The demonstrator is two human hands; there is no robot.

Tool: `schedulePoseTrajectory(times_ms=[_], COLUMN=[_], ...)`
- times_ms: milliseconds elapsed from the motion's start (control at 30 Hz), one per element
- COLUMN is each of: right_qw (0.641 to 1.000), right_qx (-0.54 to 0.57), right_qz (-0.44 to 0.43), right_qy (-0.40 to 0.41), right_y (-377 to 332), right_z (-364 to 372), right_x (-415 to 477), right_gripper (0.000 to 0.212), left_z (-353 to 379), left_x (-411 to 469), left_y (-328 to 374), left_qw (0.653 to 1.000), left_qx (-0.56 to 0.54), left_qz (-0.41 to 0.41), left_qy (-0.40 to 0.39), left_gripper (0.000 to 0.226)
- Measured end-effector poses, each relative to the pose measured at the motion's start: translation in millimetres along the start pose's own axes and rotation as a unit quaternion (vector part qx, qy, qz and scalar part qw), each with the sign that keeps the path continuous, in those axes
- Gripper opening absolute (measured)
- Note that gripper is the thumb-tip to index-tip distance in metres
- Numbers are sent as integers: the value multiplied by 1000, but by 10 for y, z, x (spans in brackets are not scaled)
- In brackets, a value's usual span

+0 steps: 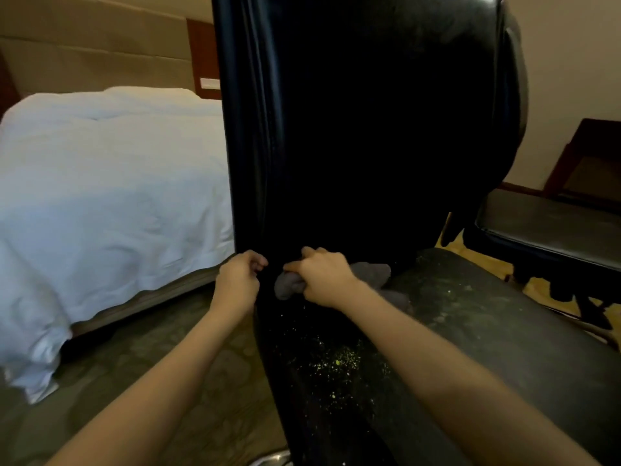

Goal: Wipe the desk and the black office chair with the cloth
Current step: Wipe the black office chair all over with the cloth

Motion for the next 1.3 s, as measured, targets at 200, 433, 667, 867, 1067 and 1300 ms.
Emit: schedulePoseTrajectory(times_ms=[200, 433, 667, 867, 1067, 1300], right_qw=[996, 964, 988, 982, 959, 985], right_qx=[62, 29, 75, 127, 54, 86], right_qz=[64, 250, 137, 127, 266, 149], right_qy=[-6, -84, 13, -57, -79, 34], right_y=[-173, 860, 156, 0, 990, 863], right_z=[109, 156, -81, 131, 221, 206], right_x=[287, -353, -35, 222, -435, -333], right_gripper=[40, 38, 35, 40, 41, 36], left_z=[146, 213, 325, 258, 226, 366], left_x=[-53, -27, -103, -86, -92, -241], left_y=[72, 103, 61, -37, -30, 478], left_qw=[998, 991, 981, 979, 975, 986], left_qx=[50, 34, 25, 35, 77, 134], left_qz=[-17, -110, -160, -155, -123, 22], left_qy=[-43, -67, -105, -125, -169, -98], left_gripper=[41, 41, 26, 22, 28, 33])
Point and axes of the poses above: each hand's wrist, its own x-axis towards the middle knuckle, its own z-axis out of the palm, y = z × x, the point moved 4 cm from there along x, towards the middle knuckle, and after that the axes turned 15 degrees about -z, right-handed, at the moved point
